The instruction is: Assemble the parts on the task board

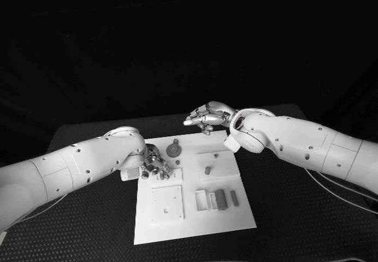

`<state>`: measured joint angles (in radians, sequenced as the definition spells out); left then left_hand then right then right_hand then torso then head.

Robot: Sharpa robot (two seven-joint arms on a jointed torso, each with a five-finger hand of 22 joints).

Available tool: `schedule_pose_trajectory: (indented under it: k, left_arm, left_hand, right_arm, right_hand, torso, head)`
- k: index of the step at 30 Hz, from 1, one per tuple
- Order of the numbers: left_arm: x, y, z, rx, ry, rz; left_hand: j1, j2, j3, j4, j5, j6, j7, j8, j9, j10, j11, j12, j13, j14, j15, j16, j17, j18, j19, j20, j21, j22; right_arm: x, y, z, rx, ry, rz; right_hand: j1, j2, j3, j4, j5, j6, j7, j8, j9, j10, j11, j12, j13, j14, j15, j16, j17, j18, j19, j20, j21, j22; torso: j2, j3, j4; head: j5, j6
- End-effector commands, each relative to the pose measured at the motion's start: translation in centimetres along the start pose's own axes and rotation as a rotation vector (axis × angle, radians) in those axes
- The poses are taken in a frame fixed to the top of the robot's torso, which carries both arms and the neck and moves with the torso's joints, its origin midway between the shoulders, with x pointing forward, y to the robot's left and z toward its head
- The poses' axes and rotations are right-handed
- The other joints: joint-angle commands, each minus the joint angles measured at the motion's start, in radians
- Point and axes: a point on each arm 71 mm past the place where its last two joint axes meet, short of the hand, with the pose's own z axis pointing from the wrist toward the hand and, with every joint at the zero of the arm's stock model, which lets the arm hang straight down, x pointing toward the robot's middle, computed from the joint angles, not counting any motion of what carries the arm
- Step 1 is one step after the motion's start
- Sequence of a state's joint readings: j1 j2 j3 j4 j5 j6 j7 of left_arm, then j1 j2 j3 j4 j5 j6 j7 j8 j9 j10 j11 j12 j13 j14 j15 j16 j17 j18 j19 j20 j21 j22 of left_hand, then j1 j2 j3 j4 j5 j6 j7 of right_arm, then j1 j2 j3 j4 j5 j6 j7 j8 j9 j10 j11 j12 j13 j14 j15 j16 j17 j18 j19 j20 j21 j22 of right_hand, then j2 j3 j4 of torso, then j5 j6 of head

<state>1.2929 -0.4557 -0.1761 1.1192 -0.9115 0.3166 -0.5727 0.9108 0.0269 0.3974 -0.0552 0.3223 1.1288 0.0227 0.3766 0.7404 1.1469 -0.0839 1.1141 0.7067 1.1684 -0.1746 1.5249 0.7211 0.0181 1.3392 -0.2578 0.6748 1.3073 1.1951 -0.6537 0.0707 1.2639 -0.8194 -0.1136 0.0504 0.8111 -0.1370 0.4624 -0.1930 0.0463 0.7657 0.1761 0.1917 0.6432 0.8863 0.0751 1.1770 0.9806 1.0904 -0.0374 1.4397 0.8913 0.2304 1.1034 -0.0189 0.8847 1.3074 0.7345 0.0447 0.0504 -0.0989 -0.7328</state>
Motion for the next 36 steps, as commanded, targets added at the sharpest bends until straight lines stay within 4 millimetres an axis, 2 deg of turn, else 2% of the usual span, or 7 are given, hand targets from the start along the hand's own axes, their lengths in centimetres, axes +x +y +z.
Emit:
schedule_pose_trajectory:
  k: [1, 18, 36]
  left_arm:
    - [0.16, -0.20, 0.16, 0.012, -0.019, 0.013]
    - [0.13, 0.09, 0.05, 0.016, -0.029, 0.011]
    - [0.19, 0.32, -0.39, 0.069, -0.094, 0.003]
  left_hand:
    - [0.008, 0.017, 0.225, -0.228, 0.004, 0.002, 0.007, -0.002, 0.001, -0.004, 0.005, -0.004, 0.001, 0.003, -0.008, 0.003, 0.002, 0.015, -0.006, 0.001, 0.004, 0.022]
    - [0.010, 0.016, 0.225, -0.229, 0.004, 0.002, 0.007, -0.002, 0.002, -0.003, 0.004, -0.004, 0.002, 0.004, -0.008, 0.003, 0.002, 0.016, -0.005, 0.001, 0.005, 0.022]
    - [0.012, 0.013, 0.226, -0.229, 0.008, 0.004, 0.006, -0.001, 0.004, -0.001, 0.003, -0.005, 0.002, 0.006, -0.009, 0.003, 0.002, 0.016, -0.004, 0.001, 0.006, 0.021]
  right_arm:
    - [0.16, 0.07, 0.03, -0.007, 0.015, -0.002]
    - [0.15, 0.04, 0.03, -0.006, 0.015, -0.002]
    - [0.09, -0.03, -0.03, -0.005, 0.015, -0.002]
  right_hand:
    - [-0.009, 0.002, 0.000, 0.006, 0.002, -0.002, 0.008, -0.003, 0.001, -0.005, -0.004, 0.005, -0.001, -0.009, 0.000, 0.004, -0.001, 0.031, 0.001, -0.007, -0.006, 0.015]
    - [-0.010, 0.002, 0.000, 0.006, 0.002, -0.002, 0.008, -0.003, 0.002, -0.005, -0.004, 0.005, -0.002, -0.009, 0.000, 0.004, -0.001, 0.031, 0.001, -0.007, -0.006, 0.015]
    - [-0.011, 0.002, 0.000, 0.008, 0.002, -0.002, 0.008, -0.003, 0.002, -0.005, -0.004, 0.006, -0.002, -0.009, 0.000, 0.004, -0.002, 0.031, 0.001, -0.007, -0.006, 0.015]
  torso:
    - [0.000, -0.0003, 0.0004]
    - [0.000, 0.0003, 0.0002]
    - [0.000, -0.0009, 0.0008]
  head:
    - [-0.001, -0.001]
    - [-0.002, -0.003]
    - [-0.001, -0.002]
